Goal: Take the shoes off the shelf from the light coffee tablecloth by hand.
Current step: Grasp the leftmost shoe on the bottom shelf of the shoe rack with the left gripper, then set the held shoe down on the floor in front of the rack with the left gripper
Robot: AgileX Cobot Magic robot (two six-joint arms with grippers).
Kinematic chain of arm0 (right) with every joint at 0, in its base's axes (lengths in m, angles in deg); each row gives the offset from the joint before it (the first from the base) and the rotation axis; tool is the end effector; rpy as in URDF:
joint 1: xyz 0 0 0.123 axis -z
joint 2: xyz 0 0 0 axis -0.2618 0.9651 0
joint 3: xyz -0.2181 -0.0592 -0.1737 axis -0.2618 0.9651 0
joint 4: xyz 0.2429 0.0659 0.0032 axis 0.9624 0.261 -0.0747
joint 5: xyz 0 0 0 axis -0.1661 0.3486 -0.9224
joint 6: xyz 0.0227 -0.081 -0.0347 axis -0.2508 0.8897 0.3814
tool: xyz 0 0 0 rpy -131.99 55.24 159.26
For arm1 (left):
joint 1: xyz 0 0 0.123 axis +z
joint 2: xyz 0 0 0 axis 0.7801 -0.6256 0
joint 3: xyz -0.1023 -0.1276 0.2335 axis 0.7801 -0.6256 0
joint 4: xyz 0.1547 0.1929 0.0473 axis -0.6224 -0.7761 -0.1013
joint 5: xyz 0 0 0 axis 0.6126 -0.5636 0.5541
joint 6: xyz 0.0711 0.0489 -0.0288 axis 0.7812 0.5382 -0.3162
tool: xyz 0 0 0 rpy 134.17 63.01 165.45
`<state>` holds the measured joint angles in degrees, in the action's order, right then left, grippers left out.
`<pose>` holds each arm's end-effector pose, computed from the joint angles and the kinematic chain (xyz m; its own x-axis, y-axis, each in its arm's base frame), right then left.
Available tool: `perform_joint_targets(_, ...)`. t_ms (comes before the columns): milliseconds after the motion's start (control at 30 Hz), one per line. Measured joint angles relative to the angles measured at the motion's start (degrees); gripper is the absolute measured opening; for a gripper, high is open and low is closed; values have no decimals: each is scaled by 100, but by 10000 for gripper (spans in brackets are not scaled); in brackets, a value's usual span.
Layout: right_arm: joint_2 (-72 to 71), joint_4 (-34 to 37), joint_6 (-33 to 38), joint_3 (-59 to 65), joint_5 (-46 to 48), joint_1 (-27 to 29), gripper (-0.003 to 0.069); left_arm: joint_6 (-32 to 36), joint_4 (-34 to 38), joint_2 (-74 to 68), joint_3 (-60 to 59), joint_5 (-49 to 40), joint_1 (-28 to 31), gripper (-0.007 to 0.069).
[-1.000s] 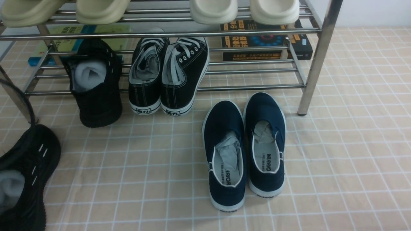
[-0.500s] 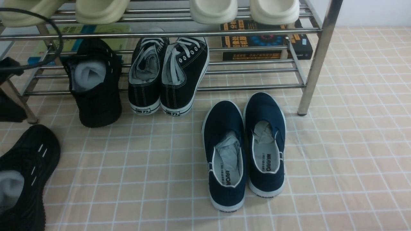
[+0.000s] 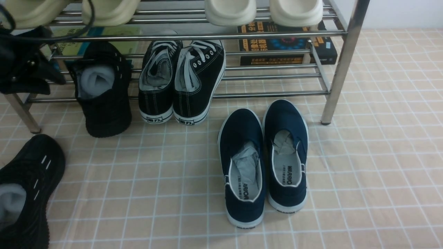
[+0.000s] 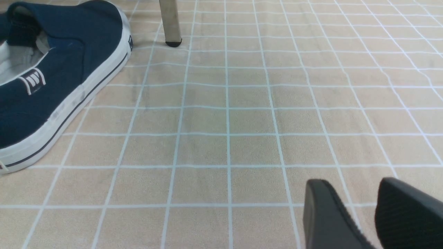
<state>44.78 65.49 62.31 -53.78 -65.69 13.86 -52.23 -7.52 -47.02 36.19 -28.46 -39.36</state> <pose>0.0521 -0.0001 0.1741 -0.2995 0.0303 -0.9536 0.0019 0.9995 0.0312 0.3528 0.0395 0.3289 -0.8290 -0.3590 -0.4289 -0.1716 0.8931 -0.4158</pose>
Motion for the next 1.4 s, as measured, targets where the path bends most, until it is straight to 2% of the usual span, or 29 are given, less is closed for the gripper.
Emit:
perform_joint_targets(133, 0, 0, 0, 0, 0, 0, 239, -6, -153, -310, 124, 455, -162, 401)
perform_joint_targets(467, 0, 0, 0, 0, 0, 0, 239, -6, -95, -1193, 135, 918, -162, 412)
perform_joint_targets(533, 0, 0, 0, 0, 0, 0, 239, -6, -44, -1310, 136, 996, -162, 391)
perform_joint_targets(600, 0, 0, 0, 0, 0, 0, 239, -6, -19, -1390, 141, 1057, -162, 323)
perform_joint_targets(633, 0, 0, 0, 0, 0, 0, 239, -6, -19, -1390, 141, 1057, -162, 323)
perform_joint_targets(667, 0, 0, 0, 0, 0, 0, 239, -6, 10, -1418, 141, 1070, -162, 224)
perform_joint_targets(700, 0, 0, 0, 0, 0, 0, 239, -6, 11, -1418, 141, 1069, -162, 211)
perform_joint_targets(733, 0, 0, 0, 0, 0, 0, 239, -6, 27, -1418, 141, 1069, -162, 120)
perform_joint_targets(800, 0, 0, 0, 0, 0, 0, 239, -6, 27, -1418, 141, 1020, -162, 36)
perform_joint_targets(900, 0, 0, 0, 0, 0, 0, 239, -53, -54, -1350, 141, 873, -162, 13)
perform_joint_targets(1167, 0, 0, 0, 0, 0, 0, 239, -545, -1042, -205, -202, -314, -169, 11)
perform_joint_targets(1300, 0, 0, 0, 0, 0, 0, 239, -682, -1325, 347, -673, -360, -169, 11)
perform_joint_targets(1400, 0, 0, 0, 0, 0, 0, 239, -751, -1336, 843, -1479, -196, -169, 11)
